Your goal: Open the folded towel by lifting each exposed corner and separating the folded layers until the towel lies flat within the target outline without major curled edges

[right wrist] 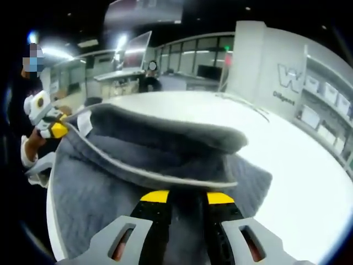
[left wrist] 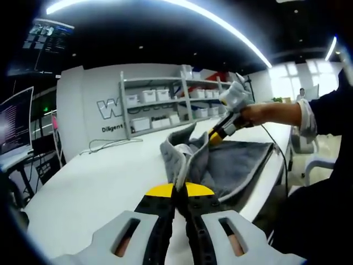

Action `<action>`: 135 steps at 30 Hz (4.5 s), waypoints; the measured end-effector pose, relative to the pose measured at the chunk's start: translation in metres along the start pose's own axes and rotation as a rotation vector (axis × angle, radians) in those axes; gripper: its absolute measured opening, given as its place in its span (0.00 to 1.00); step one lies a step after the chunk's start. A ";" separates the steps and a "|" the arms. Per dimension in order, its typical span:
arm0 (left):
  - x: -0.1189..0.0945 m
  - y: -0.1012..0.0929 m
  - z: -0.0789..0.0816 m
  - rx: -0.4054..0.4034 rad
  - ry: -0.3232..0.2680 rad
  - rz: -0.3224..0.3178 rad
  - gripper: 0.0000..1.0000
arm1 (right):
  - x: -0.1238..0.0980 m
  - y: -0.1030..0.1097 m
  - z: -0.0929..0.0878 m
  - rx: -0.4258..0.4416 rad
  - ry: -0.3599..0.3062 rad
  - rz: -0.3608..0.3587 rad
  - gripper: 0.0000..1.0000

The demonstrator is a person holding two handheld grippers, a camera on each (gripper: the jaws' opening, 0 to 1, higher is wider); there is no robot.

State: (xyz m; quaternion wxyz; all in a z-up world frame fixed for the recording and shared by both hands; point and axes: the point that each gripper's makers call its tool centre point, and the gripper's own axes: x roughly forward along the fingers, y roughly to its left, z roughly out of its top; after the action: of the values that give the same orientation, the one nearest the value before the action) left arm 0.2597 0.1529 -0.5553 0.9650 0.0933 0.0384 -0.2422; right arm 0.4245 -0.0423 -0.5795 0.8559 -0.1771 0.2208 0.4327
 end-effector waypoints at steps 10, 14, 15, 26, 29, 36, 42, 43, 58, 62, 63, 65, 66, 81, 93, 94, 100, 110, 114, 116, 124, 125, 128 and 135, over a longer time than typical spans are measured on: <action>-0.002 0.001 -0.005 0.008 0.015 0.009 0.05 | 0.002 0.000 0.000 0.007 -0.001 -0.003 0.19; -0.002 0.000 -0.009 0.024 0.025 0.014 0.05 | 0.003 -0.001 0.000 0.013 -0.002 -0.003 0.19; -0.002 0.000 -0.011 0.027 0.030 0.016 0.05 | 0.003 0.000 0.000 0.015 -0.003 -0.002 0.19; -0.007 0.001 -0.018 0.013 0.044 0.025 0.05 | 0.004 0.006 0.002 0.005 0.006 0.011 0.21; -0.009 0.001 -0.020 0.007 0.046 0.027 0.05 | 0.005 0.008 0.003 -0.001 0.010 0.011 0.21; -0.013 0.000 -0.022 -0.007 0.048 0.030 0.05 | 0.006 0.011 0.002 -0.004 0.016 0.017 0.21; -0.014 -0.001 -0.022 -0.009 0.047 0.030 0.05 | 0.007 0.013 -0.001 0.001 0.026 0.022 0.22; -0.014 -0.001 -0.023 -0.011 0.049 0.030 0.05 | 0.007 0.013 -0.001 0.005 0.025 0.023 0.22; -0.018 0.001 -0.028 -0.021 0.058 0.036 0.05 | 0.015 0.018 -0.004 0.031 0.031 0.040 0.22; -0.020 0.003 -0.029 -0.022 0.061 0.039 0.05 | 0.017 0.019 -0.004 0.028 0.036 0.040 0.22; -0.020 0.003 -0.030 -0.020 0.063 0.040 0.05 | 0.017 0.019 -0.004 0.028 0.035 0.040 0.22; -0.020 0.003 -0.030 -0.018 0.065 0.043 0.05 | 0.018 0.019 -0.003 0.029 0.035 0.040 0.22; -0.020 0.003 -0.031 -0.018 0.066 0.043 0.05 | 0.018 0.019 -0.002 0.028 0.035 0.040 0.22; -0.024 0.007 -0.035 -0.028 0.076 0.058 0.05 | 0.027 0.023 0.004 0.027 0.031 0.047 0.22; -0.027 0.015 -0.040 -0.044 0.073 0.075 0.05 | 0.035 0.027 0.008 0.025 0.032 0.054 0.22; -0.027 0.016 -0.040 -0.045 0.073 0.076 0.05 | 0.035 0.028 0.008 0.025 0.033 0.057 0.22; -0.027 0.020 -0.041 -0.053 0.073 0.084 0.05 | 0.038 0.030 0.011 0.025 0.032 0.060 0.22; -0.030 0.023 -0.041 -0.052 0.074 0.092 0.05 | 0.041 0.032 0.017 0.025 0.023 0.058 0.22; -0.031 0.024 -0.042 -0.056 0.074 0.095 0.05 | 0.043 0.034 0.020 0.033 0.017 0.060 0.22; -0.031 0.024 -0.042 -0.055 0.074 0.095 0.05 | 0.044 0.034 0.020 0.033 0.014 0.059 0.22; -0.032 0.023 -0.043 -0.042 0.074 0.099 0.05 | 0.046 0.032 0.022 0.019 0.017 0.038 0.26; -0.032 0.023 -0.043 -0.040 0.074 0.100 0.05 | 0.047 0.032 0.023 0.020 0.014 0.037 0.26; -0.032 0.023 -0.043 -0.042 0.073 0.100 0.05 | 0.048 0.033 0.024 0.025 0.008 0.036 0.26; -0.033 0.023 -0.044 -0.057 0.075 0.107 0.05 | 0.054 0.035 0.032 0.064 -0.023 0.042 0.26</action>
State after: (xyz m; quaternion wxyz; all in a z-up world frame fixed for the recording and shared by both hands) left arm 0.2407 0.1965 -0.5907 0.9766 0.0767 0.0766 -0.1856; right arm 0.4316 0.0294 -0.5856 0.8544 -0.1399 0.2284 0.4454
